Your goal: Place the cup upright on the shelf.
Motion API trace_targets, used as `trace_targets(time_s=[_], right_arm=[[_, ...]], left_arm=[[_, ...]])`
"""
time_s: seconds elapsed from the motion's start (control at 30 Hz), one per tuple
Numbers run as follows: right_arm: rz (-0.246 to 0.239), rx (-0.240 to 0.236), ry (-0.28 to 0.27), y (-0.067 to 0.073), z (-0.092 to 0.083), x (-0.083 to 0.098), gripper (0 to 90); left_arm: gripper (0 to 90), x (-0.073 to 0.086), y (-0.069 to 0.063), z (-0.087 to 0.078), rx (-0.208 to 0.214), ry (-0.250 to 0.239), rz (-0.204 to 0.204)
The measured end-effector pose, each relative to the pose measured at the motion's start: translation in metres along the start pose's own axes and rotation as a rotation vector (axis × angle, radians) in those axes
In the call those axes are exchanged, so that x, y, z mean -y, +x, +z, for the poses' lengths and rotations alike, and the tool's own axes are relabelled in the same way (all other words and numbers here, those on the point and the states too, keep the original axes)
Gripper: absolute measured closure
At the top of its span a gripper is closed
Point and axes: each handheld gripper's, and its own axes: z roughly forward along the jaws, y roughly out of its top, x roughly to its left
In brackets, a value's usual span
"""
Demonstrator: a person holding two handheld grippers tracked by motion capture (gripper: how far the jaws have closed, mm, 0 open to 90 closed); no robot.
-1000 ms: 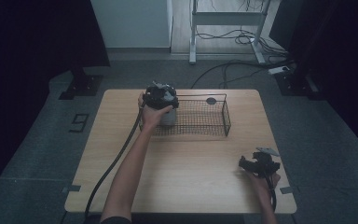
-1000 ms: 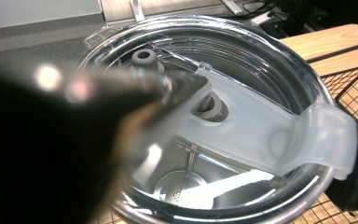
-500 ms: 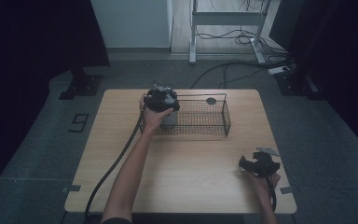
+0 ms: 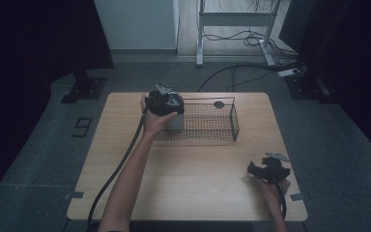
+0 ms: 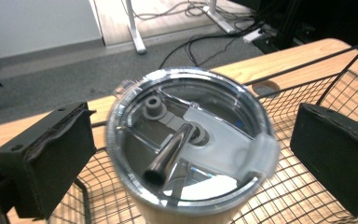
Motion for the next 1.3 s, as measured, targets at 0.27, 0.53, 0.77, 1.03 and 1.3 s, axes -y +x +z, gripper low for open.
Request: trace_targets(time_s=[0.27, 0.53, 0.77, 1.03, 1.3], right_arm=[[0.0, 0.0, 0.0, 0.0, 0.0, 0.0, 2.0], [0.0, 0.0, 0.0, 0.0, 0.0, 0.0, 2.0], [0.0, 0.0, -0.002, 0.0, 0.0, 0.0, 2.0], [0.002, 0.0, 0.001, 0.0, 0.0, 0.0, 2.0], [0.002, 0.0, 0.002, 0.0, 0.0, 0.0, 2.0]], left_arm=[[0.1, 0.004, 0.003, -0.033, 0.003, -0.02, 0.019], [0.2, 0.016, 0.007, -0.055, 0.053, 0.009, 0.027], [0.9, 0.034, 0.012, -0.08, 0.067, -0.028, 0.017], [2.6, 0.052, 0.013, -0.102, 0.098, -0.066, 0.018], [3.3, 0.086, 0.019, -0.111, 0.11, -0.03, 0.002]])
